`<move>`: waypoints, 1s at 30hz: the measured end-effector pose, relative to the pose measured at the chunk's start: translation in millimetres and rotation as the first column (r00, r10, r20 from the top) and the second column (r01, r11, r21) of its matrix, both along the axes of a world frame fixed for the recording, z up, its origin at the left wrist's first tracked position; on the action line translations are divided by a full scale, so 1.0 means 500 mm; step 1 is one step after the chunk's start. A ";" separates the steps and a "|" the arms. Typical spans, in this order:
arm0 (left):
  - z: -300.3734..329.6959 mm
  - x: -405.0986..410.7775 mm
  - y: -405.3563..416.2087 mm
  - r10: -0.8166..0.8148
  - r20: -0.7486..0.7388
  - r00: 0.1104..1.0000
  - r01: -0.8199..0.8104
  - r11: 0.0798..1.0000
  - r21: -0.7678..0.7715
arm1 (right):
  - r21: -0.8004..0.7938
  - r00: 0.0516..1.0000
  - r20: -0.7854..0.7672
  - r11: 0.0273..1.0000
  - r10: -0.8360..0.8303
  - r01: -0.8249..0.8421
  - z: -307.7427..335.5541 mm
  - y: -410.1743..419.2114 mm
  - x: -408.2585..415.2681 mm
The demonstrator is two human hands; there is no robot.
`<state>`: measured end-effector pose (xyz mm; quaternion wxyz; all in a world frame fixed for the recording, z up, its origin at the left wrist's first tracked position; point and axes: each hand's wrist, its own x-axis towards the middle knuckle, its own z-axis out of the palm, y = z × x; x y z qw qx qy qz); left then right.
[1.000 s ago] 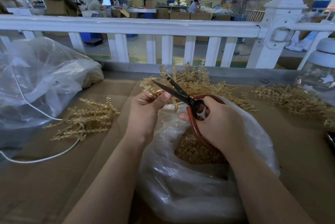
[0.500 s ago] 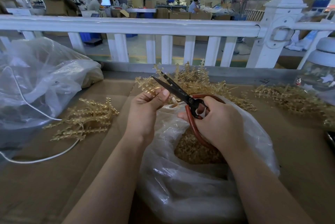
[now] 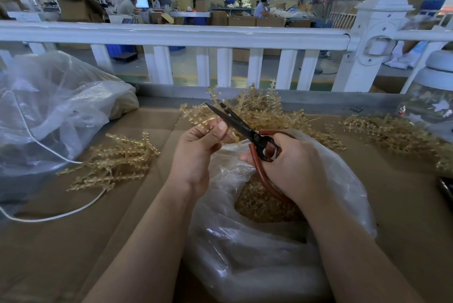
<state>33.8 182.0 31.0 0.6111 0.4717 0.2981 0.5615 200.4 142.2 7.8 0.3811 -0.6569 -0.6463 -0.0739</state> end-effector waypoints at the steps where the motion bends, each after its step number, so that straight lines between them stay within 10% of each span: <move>1: 0.000 0.001 0.001 0.005 -0.004 1.000 -0.005 1.000 -0.012 | -0.011 1.000 0.000 1.000 -0.005 0.005 -0.001 0.001 0.001; 14: -0.008 -0.002 0.008 -0.010 0.041 0.999 0.015 0.995 -0.103 | -0.100 0.995 -0.082 0.993 0.051 -0.060 0.000 -0.001 0.010; 30: -0.009 -0.001 0.010 -0.073 0.020 0.997 0.073 0.997 -0.009 | 0.034 0.783 -0.600 0.983 0.166 -0.183 0.010 0.003 0.009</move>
